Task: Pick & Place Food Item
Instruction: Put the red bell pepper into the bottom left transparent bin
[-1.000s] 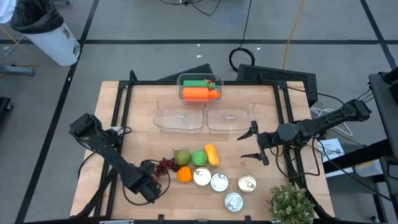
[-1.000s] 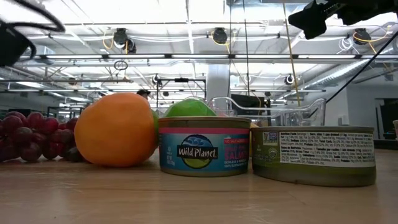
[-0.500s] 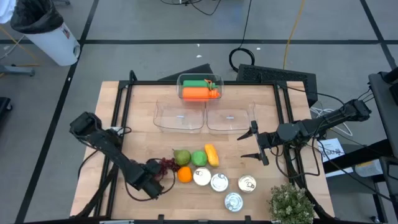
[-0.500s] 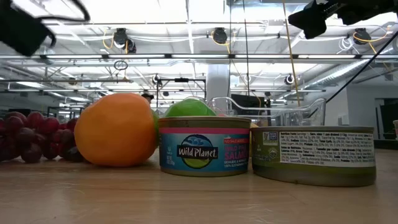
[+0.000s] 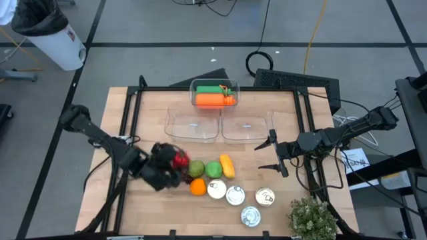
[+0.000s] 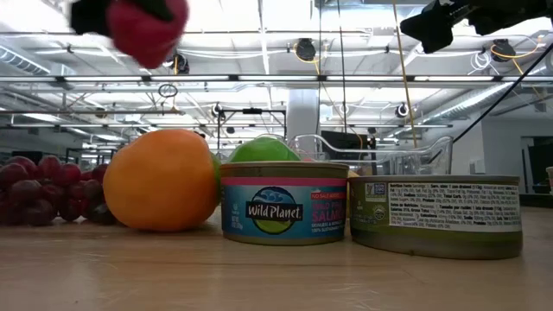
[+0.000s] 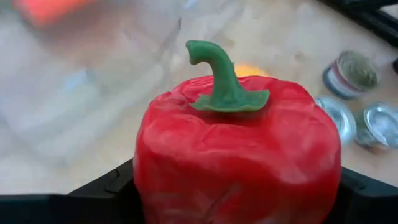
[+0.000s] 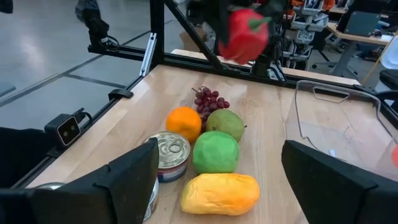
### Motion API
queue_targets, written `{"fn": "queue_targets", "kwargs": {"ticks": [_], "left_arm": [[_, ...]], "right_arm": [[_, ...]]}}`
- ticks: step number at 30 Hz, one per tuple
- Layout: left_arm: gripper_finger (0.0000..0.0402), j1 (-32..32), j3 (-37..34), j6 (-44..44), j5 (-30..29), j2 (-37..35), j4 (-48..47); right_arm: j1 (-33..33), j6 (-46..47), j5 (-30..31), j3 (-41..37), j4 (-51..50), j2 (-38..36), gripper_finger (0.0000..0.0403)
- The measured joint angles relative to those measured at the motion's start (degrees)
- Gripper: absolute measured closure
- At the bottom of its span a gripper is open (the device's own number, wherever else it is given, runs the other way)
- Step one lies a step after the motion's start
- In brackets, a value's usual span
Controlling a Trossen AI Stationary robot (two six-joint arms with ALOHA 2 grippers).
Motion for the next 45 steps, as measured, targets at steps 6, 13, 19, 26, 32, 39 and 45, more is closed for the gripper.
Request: {"fn": "queue_targets", "kwargs": {"ticks": [6, 13, 19, 26, 32, 39, 45], "left_arm": [[0.0117, 16.8, 0.0, 21.1, 7.6, -1.1, 1.1], [0.0105, 39.2, 0.0, 34.5, 17.6, -1.1, -2.6], [0.0115, 49.7, 0.0, 39.6, 23.3, 1.2, -1.8], [0.0099, 51.2, 0.0, 41.8, 25.9, 8.0, -1.4], [0.0096, 51.3, 0.0, 41.6, 24.5, 13.9, -1.4], [0.0073, 51.3, -0.1, 40.9, 22.0, 17.4, -2.0], [0.0054, 51.3, -0.1, 41.9, 21.1, 17.0, -2.0]], "right_arm": [[-1.5, 0.0, 0.0, 0.0, 0.0, 0.0, 0.0083], [-3.0, 0.9, 0.0, 0.0, -0.1, 0.0, 0.0083], [-3.0, 0.9, 0.0, 0.0, -1.3, 0.0, 0.0083], [-3.0, 1.9, 0.0, 0.0, -2.4, 0.0, 0.0083], [-3.0, 2.0, 0.0, 0.0, -2.4, 0.0, 0.0083], [-3.0, 2.0, 0.0, 0.0, -2.4, 0.0, 0.0083], [-3.0, 2.0, 0.0, 0.0, -2.4, 0.0, 0.0083]]}}
